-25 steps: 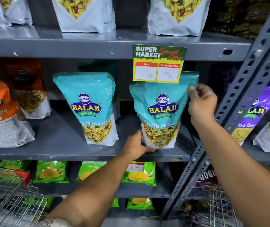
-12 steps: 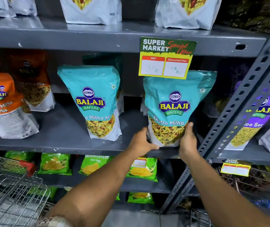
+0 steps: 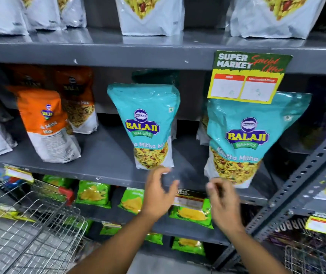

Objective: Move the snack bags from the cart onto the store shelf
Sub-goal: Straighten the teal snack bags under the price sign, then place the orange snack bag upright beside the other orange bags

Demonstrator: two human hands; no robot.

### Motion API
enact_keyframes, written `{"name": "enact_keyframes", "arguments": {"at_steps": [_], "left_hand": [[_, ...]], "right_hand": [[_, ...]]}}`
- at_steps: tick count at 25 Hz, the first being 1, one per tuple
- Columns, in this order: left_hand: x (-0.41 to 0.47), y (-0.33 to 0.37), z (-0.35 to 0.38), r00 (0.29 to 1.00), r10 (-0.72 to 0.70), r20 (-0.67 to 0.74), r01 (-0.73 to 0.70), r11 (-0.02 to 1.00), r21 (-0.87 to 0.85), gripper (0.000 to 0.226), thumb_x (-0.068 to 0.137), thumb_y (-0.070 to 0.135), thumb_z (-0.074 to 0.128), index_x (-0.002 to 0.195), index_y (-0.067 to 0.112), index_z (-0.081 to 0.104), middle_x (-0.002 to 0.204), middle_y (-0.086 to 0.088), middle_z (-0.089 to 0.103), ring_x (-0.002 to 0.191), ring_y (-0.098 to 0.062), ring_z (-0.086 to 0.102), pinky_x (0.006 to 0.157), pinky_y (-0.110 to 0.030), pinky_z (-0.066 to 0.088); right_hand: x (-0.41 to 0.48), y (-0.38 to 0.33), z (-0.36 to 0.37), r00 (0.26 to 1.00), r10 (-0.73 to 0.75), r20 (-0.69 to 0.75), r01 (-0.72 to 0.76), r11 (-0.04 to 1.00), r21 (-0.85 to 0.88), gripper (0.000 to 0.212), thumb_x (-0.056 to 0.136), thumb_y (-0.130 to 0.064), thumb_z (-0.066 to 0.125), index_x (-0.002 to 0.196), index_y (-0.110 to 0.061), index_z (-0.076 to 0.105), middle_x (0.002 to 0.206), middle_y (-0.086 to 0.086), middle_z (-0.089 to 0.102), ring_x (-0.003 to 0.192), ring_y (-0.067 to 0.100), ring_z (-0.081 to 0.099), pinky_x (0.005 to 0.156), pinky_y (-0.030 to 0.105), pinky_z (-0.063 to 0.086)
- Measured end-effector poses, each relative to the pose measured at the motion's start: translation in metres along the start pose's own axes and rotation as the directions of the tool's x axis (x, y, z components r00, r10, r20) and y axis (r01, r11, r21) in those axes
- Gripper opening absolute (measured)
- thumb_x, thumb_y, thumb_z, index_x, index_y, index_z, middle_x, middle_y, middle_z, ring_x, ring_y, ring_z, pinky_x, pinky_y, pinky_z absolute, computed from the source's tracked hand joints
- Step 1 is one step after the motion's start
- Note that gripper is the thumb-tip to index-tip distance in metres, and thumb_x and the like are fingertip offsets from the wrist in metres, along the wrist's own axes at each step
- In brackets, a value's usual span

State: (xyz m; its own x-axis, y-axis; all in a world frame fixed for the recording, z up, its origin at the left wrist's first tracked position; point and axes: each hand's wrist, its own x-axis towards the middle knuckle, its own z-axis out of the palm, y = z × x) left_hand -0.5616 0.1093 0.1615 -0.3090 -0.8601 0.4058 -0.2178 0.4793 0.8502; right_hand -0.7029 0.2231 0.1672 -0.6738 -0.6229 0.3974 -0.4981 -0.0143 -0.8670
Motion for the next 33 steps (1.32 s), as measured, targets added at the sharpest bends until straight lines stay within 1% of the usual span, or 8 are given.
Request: {"name": "enact_keyframes", "arguments": {"at_steps": [3,7,10,16,19,23,26,33], "left_hand": [[0.031,-0.03,-0.054,0.955,-0.19,-0.227,0.192,0.981,-0.014,0.062,0.075,0.018,0.06,0.133,0.01,0.042,0.135,-0.009,0.047,0.129,-0.023,0.044,0.111,-0.041,0.034],[0.102,-0.026,-0.078,0.887,-0.407,0.217,0.438,0.891,-0.12,0.075,0.058,0.007,0.071,0.13,0.014,0.049,0.131,-0.005,0.058,0.121,-0.021,0.052,0.099,-0.033,0.044],[0.108,-0.044,-0.079,0.86,-0.374,0.348,0.423,0.903,-0.075,0.051,0.049,0.006,0.064,0.096,0.026,0.065,0.1,0.0,0.072,0.098,-0.021,0.064,0.087,-0.039,0.052],[0.105,-0.061,-0.082,0.827,-0.314,0.466,0.36,0.933,-0.011,0.08,0.048,0.033,0.077,0.123,0.036,0.051,0.127,0.001,0.065,0.117,-0.018,0.061,0.103,-0.041,0.047],[0.098,-0.061,-0.123,0.926,-0.229,0.301,0.228,0.973,0.039,0.075,0.071,0.019,0.068,0.14,0.018,0.04,0.14,-0.001,0.051,0.13,-0.013,0.047,0.111,-0.031,0.036],[0.092,-0.098,-0.237,0.983,-0.031,-0.18,0.05,0.994,0.101,0.088,0.063,0.037,0.079,0.135,0.01,0.037,0.135,0.001,0.041,0.127,-0.007,0.039,0.111,-0.023,0.03],[0.115,-0.137,-0.313,0.962,-0.155,-0.224,0.191,0.971,0.146,0.138,0.039,0.053,0.088,0.146,0.014,0.011,0.151,-0.001,0.021,0.141,-0.011,0.022,0.116,-0.028,0.02],[0.145,-0.158,-0.328,0.917,-0.339,-0.21,0.37,0.92,0.129,0.149,0.034,0.048,0.091,0.149,0.007,0.006,0.157,-0.015,0.015,0.146,-0.028,0.014,0.118,-0.041,0.018]], "right_hand": [[0.016,-0.016,0.059,0.93,-0.041,0.365,0.053,0.998,-0.023,0.049,0.084,-0.036,0.06,0.128,-0.018,0.05,0.124,-0.006,0.053,0.115,0.007,0.052,0.1,0.034,0.045],[0.07,-0.034,0.106,0.842,0.087,0.532,-0.129,0.991,0.041,0.087,0.077,-0.021,0.073,0.146,-0.02,0.021,0.146,-0.01,0.036,0.133,0.006,0.035,0.113,0.035,0.032],[0.072,-0.026,0.111,0.838,0.071,0.54,-0.12,0.991,0.055,0.075,0.072,-0.027,0.075,0.136,-0.028,0.037,0.135,-0.008,0.054,0.124,0.008,0.051,0.107,0.042,0.041],[0.039,-0.033,0.119,0.963,0.045,0.264,-0.096,0.978,0.184,0.067,0.074,-0.022,0.07,0.133,-0.012,0.039,0.13,0.001,0.053,0.121,0.01,0.052,0.098,0.013,0.041],[-0.01,-0.043,0.138,1.0,0.028,0.006,-0.028,0.999,-0.016,0.045,0.071,-0.059,0.061,0.1,-0.029,0.045,0.096,0.002,0.051,0.094,0.013,0.056,0.081,0.029,0.047],[-0.033,-0.092,0.209,0.859,-0.171,0.483,0.238,0.968,-0.08,0.029,0.081,-0.044,0.056,0.109,-0.036,0.05,0.099,-0.008,0.056,0.099,-0.014,0.048,0.087,0.009,0.039],[0.015,-0.166,0.276,0.832,-0.332,0.445,0.347,0.936,0.05,0.039,0.085,-0.03,0.061,0.122,-0.024,0.05,0.114,-0.009,0.055,0.106,-0.004,0.048,0.096,0.017,0.038],[0.122,-0.274,0.397,0.921,0.059,0.386,-0.147,0.968,0.202,0.038,0.074,-0.034,0.073,0.105,-0.013,0.064,0.103,0.006,0.071,0.086,0.015,0.067,0.085,0.035,0.052]]}}
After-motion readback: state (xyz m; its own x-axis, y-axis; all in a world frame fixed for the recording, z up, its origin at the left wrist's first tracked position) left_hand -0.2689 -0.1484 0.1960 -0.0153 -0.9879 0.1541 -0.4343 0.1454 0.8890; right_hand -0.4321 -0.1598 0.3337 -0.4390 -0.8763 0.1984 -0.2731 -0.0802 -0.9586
